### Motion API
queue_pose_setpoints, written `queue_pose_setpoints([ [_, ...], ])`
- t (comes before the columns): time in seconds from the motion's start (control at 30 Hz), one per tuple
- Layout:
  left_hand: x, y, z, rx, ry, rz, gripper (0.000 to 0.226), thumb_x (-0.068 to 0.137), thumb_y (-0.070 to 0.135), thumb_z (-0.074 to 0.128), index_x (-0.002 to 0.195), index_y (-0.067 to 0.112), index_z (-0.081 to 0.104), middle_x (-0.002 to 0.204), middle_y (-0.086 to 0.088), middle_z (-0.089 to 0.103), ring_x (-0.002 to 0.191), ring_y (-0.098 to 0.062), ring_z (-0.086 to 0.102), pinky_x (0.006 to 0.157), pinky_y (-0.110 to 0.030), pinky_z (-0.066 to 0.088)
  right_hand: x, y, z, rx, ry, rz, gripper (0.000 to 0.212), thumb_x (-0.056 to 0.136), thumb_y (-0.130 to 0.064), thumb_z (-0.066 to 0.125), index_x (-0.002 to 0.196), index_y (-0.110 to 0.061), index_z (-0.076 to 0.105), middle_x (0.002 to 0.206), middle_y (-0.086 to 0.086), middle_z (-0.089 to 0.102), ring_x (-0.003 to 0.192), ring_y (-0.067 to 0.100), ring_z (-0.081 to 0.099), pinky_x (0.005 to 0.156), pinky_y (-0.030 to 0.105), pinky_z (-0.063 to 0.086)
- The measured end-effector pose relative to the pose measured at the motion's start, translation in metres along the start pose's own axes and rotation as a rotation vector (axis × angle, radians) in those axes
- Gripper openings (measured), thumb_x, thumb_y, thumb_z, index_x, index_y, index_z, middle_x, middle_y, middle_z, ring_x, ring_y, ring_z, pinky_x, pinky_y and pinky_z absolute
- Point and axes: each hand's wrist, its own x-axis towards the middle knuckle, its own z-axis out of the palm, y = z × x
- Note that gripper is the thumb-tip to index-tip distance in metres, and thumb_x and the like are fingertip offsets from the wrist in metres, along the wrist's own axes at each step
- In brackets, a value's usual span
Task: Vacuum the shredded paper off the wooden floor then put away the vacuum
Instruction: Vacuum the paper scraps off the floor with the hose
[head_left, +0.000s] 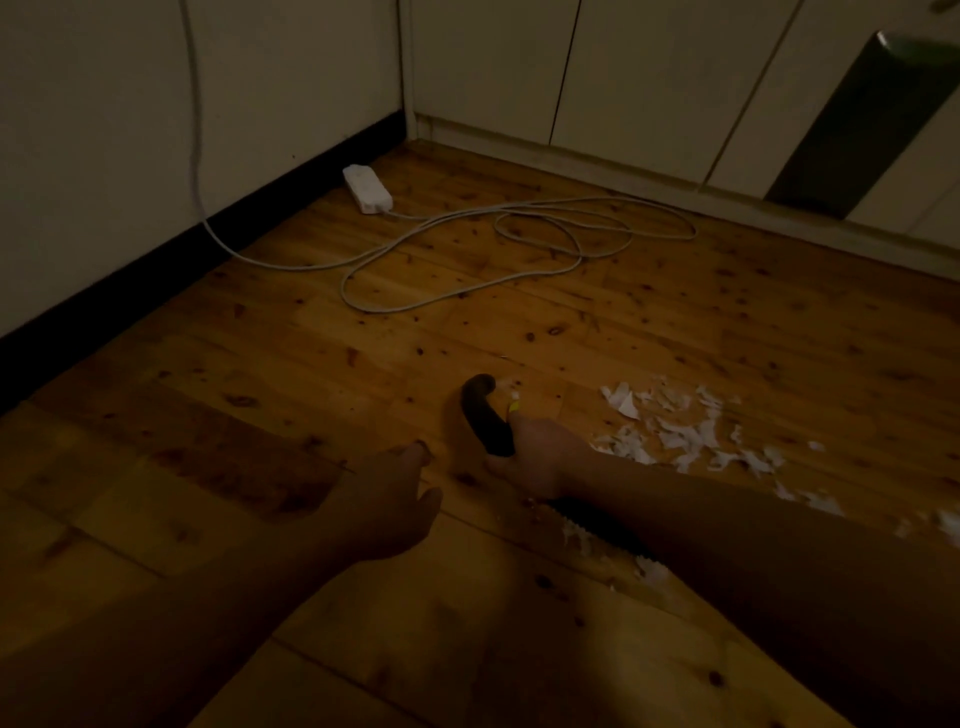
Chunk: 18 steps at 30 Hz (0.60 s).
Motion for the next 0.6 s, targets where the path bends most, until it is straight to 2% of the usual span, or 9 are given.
queue_pose_setpoints([
  [0.17, -0.001, -0.008, 0.001, 0.003, 0.024, -0.022, 0.048, 0.099, 0.037, 0.047, 0.142, 0.017, 0.035, 0.138, -0.004, 0.045, 0.104, -0.018, 0.056, 0.087, -0.031, 0.047, 0.014, 0.004, 0.003, 0.034, 0.040, 0.024, 0.053, 0.096, -0.047, 0.051, 0.135, -0.013, 0.039, 0.116, 0.011, 0.057, 0.088, 0.022, 0.053, 0.070, 0.035, 0.044],
  [0.3, -0.002, -0.019, -0.002, 0.021, 0.036, -0.034, 0.047, 0.099, 0.037, 0.047, 0.140, 0.017, 0.037, 0.141, -0.004, 0.044, 0.120, -0.018, 0.051, 0.094, -0.030, 0.044, 0.025, 0.007, -0.005, 0.128, 0.077, 0.057, 0.054, 0.097, -0.044, 0.053, 0.137, -0.011, 0.039, 0.119, 0.011, 0.057, 0.091, 0.022, 0.054, 0.070, 0.032, 0.042],
  [0.43, -0.007, -0.019, -0.001, 0.013, 0.014, -0.051, 0.047, 0.099, 0.036, 0.047, 0.141, 0.017, 0.035, 0.142, -0.003, 0.043, 0.117, -0.017, 0.051, 0.092, -0.029, 0.045, 0.027, 0.012, -0.013, 0.153, 0.106, 0.061, 0.038, 0.098, -0.039, 0.052, 0.122, -0.011, 0.047, 0.099, 0.008, 0.057, 0.075, 0.016, 0.052, 0.060, 0.028, 0.038],
  [0.53, -0.008, -0.016, 0.002, 0.004, 0.004, -0.055, 0.047, 0.099, 0.036, 0.046, 0.141, 0.019, 0.035, 0.141, -0.002, 0.043, 0.101, -0.015, 0.056, 0.085, -0.028, 0.046, 0.027, 0.018, -0.013, 0.165, 0.127, 0.081, 0.034, 0.097, -0.039, 0.054, 0.117, -0.012, 0.048, 0.100, 0.010, 0.059, 0.079, 0.020, 0.055, 0.064, 0.030, 0.042],
  [0.6, -0.008, -0.016, 0.003, 0.022, 0.009, -0.043, 0.048, 0.099, 0.037, 0.047, 0.142, 0.019, 0.035, 0.143, -0.002, 0.042, 0.110, -0.016, 0.055, 0.091, -0.028, 0.045, 0.023, 0.020, -0.008, 0.161, 0.120, 0.085, 0.035, 0.096, -0.042, 0.054, 0.116, -0.013, 0.046, 0.099, 0.009, 0.057, 0.080, 0.020, 0.053, 0.065, 0.031, 0.042],
])
